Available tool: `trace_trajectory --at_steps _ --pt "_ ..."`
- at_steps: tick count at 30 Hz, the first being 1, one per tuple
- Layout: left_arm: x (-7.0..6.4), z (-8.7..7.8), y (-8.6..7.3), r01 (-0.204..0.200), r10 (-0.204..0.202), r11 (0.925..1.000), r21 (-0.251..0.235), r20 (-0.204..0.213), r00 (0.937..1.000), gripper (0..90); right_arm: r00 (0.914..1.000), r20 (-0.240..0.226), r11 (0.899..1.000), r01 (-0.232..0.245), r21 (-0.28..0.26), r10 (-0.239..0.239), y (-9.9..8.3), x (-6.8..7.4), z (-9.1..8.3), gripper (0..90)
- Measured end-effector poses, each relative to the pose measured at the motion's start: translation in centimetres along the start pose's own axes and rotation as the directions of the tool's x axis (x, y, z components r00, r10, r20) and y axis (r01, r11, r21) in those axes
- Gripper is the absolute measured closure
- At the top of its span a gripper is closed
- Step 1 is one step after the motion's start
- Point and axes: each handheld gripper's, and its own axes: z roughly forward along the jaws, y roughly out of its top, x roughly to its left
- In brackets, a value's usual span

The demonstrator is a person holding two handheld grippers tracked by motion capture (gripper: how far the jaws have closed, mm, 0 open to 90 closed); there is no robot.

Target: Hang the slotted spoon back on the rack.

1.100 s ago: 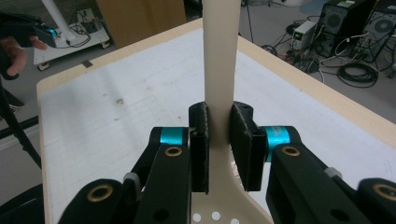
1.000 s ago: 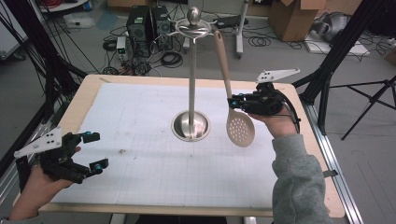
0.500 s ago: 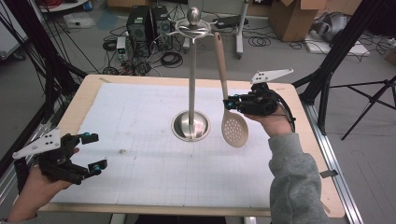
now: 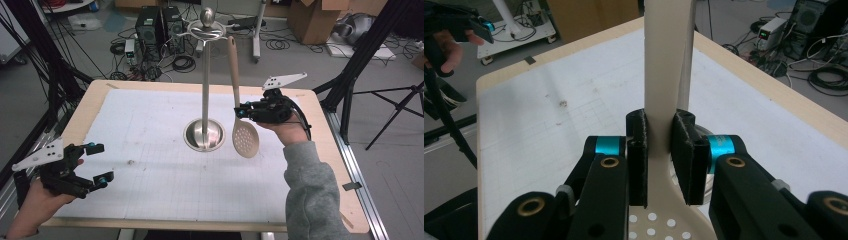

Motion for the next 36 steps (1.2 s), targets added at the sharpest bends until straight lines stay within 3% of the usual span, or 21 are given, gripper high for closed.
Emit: trace_trajectory --at_steps 17,36 --pt "-0.2 -0.5 -0.3 0.003 -0.003 1.0 0.007 -0.015 0.9999 1.8 0.9974 0.069 0.999 0.02 0.03 -0.022 0.9 0.0 1.7 77.5" --pt "0.2 -1.5 -0.7 0.014 -0.013 0.9998 0.012 -0.052 0.9986 1.8 0.9974 0.069 0.999 0.018 0.037 -0.021 2.0 0.2 4.1 77.2"
